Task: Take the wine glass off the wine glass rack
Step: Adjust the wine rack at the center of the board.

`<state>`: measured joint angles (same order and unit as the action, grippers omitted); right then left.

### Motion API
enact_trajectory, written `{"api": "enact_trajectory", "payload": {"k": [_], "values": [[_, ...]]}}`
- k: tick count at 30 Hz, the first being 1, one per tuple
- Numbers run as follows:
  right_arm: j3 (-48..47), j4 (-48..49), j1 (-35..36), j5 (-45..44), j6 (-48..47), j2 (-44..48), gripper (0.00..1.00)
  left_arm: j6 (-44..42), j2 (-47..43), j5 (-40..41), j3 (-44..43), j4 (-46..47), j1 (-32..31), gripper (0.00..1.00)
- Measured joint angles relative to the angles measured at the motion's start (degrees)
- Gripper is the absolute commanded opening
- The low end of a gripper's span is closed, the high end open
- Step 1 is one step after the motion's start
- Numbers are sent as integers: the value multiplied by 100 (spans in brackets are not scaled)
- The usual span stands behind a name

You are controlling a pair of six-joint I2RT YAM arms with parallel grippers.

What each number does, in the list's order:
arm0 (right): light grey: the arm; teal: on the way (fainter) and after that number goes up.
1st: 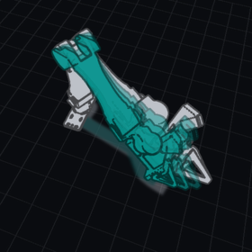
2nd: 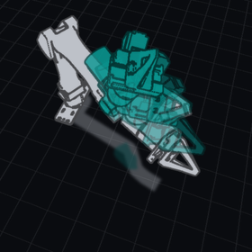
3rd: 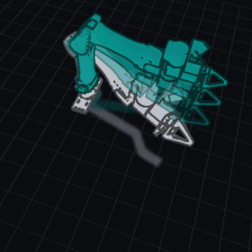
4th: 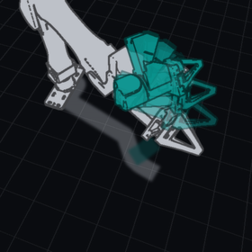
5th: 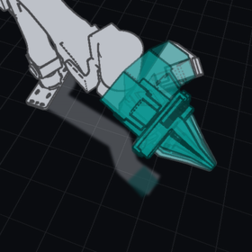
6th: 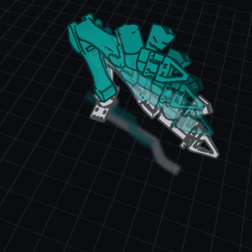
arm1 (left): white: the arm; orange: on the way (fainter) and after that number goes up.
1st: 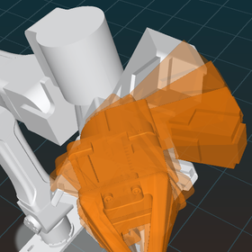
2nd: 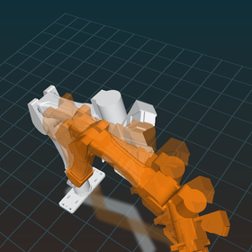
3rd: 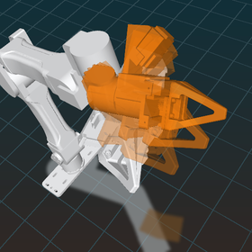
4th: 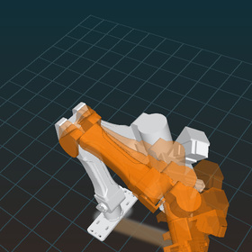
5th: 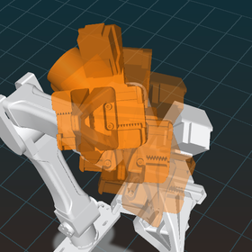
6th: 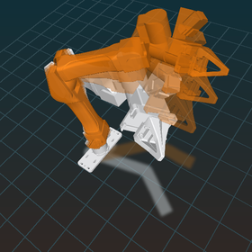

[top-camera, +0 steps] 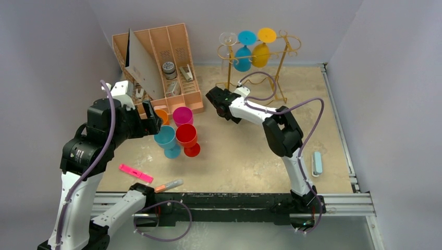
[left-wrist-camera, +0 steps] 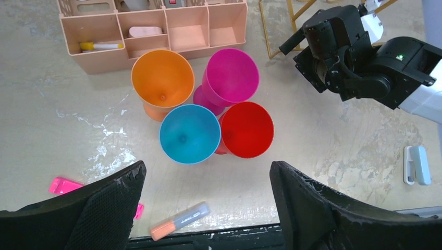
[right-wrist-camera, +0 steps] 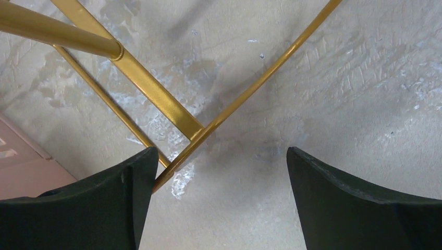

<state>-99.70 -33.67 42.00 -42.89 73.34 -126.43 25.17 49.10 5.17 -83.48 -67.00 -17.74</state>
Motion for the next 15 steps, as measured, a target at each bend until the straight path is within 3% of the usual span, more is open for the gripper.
{"api": "enact_trajectory", "payload": {"k": [15], "values": [[1956,280,4,-4,-262,1281,97,146,-138,103,2,33,0,88]]}}
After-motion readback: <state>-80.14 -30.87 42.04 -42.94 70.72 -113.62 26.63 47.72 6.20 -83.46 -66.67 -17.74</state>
